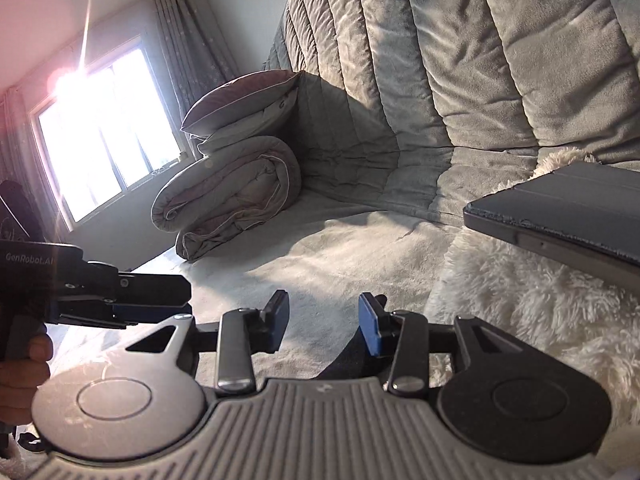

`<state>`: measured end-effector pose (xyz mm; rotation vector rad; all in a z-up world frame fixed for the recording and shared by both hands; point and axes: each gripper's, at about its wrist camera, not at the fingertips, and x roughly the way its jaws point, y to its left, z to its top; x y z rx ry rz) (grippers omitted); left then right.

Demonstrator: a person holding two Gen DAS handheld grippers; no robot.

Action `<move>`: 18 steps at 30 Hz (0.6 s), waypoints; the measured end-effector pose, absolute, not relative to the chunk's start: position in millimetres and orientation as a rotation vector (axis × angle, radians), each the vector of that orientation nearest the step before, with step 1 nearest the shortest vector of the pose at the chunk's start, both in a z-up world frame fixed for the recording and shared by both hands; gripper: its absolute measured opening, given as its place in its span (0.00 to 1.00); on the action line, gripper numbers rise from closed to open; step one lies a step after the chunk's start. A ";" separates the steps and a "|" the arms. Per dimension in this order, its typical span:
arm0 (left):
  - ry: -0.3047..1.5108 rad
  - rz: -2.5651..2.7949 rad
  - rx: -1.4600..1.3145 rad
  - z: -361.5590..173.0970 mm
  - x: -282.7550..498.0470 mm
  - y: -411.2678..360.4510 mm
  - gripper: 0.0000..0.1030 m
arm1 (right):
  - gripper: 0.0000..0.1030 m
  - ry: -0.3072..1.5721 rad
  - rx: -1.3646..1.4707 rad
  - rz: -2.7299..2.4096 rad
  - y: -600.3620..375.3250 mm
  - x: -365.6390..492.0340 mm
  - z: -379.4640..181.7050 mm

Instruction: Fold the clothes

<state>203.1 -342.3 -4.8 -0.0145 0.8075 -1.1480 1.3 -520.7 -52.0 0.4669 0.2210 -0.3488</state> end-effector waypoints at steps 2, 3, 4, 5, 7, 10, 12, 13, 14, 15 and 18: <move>0.800 -1.083 -0.002 -15.0 206.4 -321.3 0.49 | 0.42 0.241 0.451 -0.335 -515.5 7.2 -54.6; 0.808 -1.062 -0.007 -22.1 209.4 -312.3 0.49 | 0.42 0.254 0.445 -0.327 -512.8 10.7 -56.3; 0.824 -1.051 -0.016 -30.1 213.2 -306.7 0.49 | 0.42 0.263 0.444 -0.322 -510.8 13.4 -58.1; 0.840 -1.046 -0.024 -37.9 216.7 -303.5 0.49 | 0.42 0.270 0.448 -0.321 -509.7 15.4 -60.0; 0.863 -1.043 -0.038 -50.2 222.8 -304.9 0.48 | 0.42 0.283 0.457 -0.317 -507.4 19.4 -63.7; 0.897 -1.078 -0.052 -67.2 229.1 -325.1 0.48 | 0.42 0.267 0.467 -0.341 -505.4 19.6 -64.9; 0.915 -1.109 -0.040 -75.9 231.1 -343.8 0.48 | 0.42 0.251 0.457 -0.363 -503.9 18.1 -63.9; 0.926 -1.127 -0.027 -80.7 230.8 -355.0 0.47 | 0.42 0.246 0.446 -0.377 -503.4 17.1 -63.3; 0.937 -1.147 -0.013 -85.1 230.6 -366.0 0.47 | 0.42 0.242 0.438 -0.387 -503.5 16.4 -63.0; 0.950 -1.180 0.004 -89.3 231.0 -376.7 0.42 | 0.42 0.242 0.435 -0.393 -504.1 16.1 -63.0; 1.015 -1.255 0.033 -102.8 231.9 -405.3 0.30 | 0.42 0.243 0.448 -0.398 -507.7 14.9 -64.6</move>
